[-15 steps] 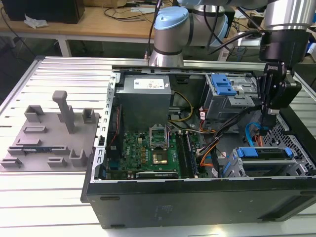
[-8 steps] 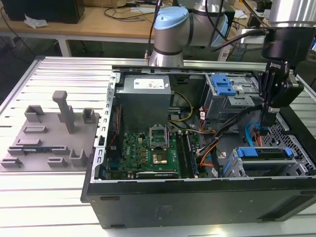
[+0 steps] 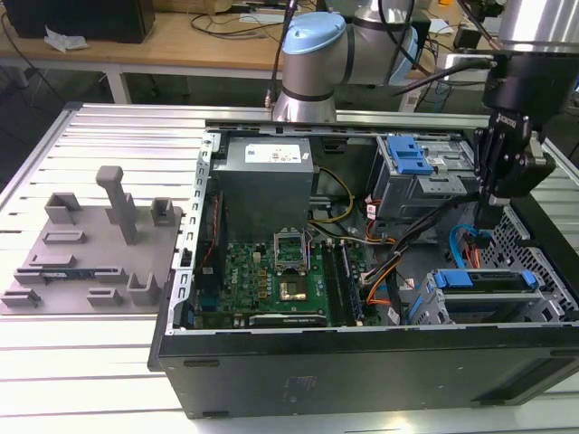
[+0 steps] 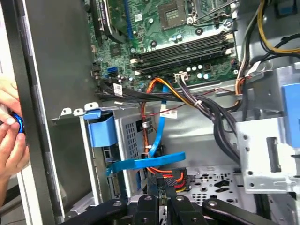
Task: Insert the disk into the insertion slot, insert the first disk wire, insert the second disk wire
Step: 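Insert the first disk wire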
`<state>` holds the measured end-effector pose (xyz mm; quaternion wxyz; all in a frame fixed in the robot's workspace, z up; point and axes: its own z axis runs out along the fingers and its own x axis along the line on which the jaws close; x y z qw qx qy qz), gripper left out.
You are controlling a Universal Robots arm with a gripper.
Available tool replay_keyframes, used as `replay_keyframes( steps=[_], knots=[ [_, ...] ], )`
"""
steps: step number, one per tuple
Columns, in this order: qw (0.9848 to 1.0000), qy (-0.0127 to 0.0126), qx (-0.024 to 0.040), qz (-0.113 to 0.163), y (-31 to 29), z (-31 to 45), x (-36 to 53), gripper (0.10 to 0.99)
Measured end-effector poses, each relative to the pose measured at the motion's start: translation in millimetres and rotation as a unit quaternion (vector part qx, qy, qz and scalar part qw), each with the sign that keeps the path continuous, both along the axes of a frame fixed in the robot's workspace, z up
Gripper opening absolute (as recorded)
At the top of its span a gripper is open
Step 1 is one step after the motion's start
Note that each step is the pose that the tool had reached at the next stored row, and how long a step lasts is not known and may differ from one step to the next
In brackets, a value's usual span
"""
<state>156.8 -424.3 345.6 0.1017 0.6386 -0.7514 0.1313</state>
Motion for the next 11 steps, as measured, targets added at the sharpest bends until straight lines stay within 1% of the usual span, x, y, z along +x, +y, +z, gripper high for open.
replay_keyframes(
  steps=[1,3,5,7,9,10,11],
  knots=[
    [1.0,0.0,0.0012,0.0,-4.4,0.1,0.0,0.165],
    [1.0,0.0,0.0042,0.0,-10.2,0.2,0.0,0.165],
    [0.9999,-0.0001,0.0128,0.0,-18.3,0.7,0.0,0.165],
    [0.9998,-0.0001,0.0193,0.0,-22.4,1.1,0.0,0.165],
    [0.9995,-0.0002,0.0304,0.001,-30.1,1.7,0.1,0.165],
    [0.9992,-0.0001,0.0395,0.001,-32.3,2.0,0.0,0.165],
    [0.9985,-0.0002,0.0539,0.001,-33.4,2.1,0.0,0.165]
  ],
)
